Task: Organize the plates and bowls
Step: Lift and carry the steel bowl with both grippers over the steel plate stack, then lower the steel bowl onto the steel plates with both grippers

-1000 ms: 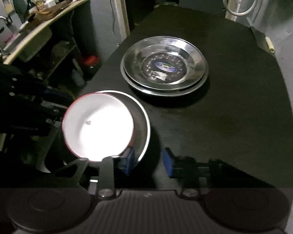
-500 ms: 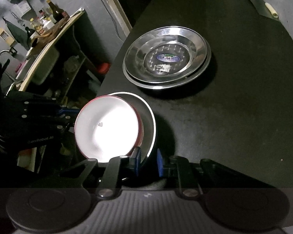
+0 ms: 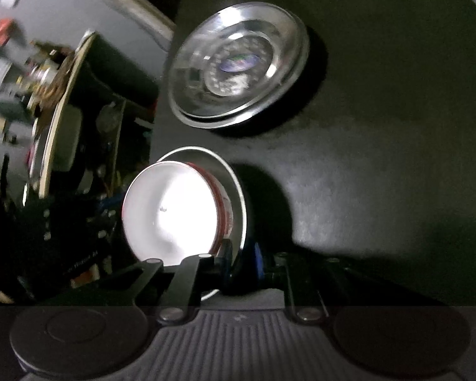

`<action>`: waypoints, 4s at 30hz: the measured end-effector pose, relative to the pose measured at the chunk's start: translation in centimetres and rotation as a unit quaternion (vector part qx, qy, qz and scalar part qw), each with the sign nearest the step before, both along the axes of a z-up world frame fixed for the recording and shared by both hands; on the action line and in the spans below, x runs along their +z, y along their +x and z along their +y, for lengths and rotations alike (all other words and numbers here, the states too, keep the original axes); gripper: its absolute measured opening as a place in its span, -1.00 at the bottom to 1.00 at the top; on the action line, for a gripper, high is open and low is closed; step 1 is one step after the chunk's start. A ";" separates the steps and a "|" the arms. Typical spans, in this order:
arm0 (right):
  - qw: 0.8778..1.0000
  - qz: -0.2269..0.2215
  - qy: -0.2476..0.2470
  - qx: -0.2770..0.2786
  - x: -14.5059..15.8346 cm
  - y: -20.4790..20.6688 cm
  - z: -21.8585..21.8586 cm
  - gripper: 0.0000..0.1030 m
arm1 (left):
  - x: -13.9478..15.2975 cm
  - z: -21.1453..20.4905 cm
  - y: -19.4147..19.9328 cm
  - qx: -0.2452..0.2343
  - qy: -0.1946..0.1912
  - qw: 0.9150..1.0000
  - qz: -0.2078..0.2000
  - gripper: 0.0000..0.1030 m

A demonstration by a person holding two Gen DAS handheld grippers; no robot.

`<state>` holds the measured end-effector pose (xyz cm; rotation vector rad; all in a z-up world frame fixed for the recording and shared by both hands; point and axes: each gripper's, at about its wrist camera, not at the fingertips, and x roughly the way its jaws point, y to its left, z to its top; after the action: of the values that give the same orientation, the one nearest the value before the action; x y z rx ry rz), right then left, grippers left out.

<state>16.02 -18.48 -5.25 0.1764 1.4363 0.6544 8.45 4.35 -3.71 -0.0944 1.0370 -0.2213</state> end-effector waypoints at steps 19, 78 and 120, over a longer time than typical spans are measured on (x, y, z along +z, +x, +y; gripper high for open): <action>0.998 0.018 0.026 -0.047 -0.4 -0.1 -0.8 -0.71 | 0.2 0.5 0.5 0.005 -0.015 1.000 0.007 -0.88; 0.993 -0.009 0.076 -0.086 1.8 13.4 0.9 -0.69 | 2.8 4.7 14.5 0.089 -0.047 0.995 -0.014 -0.95; 0.995 -0.051 0.019 -0.080 0.9 13.2 4.0 -0.67 | 0.9 4.5 16.1 0.087 -0.022 0.996 0.004 -0.93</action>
<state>29.20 -14.48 -4.34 0.2811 1.2976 0.5511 24.55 8.86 -2.83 -0.2239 1.0264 -0.0853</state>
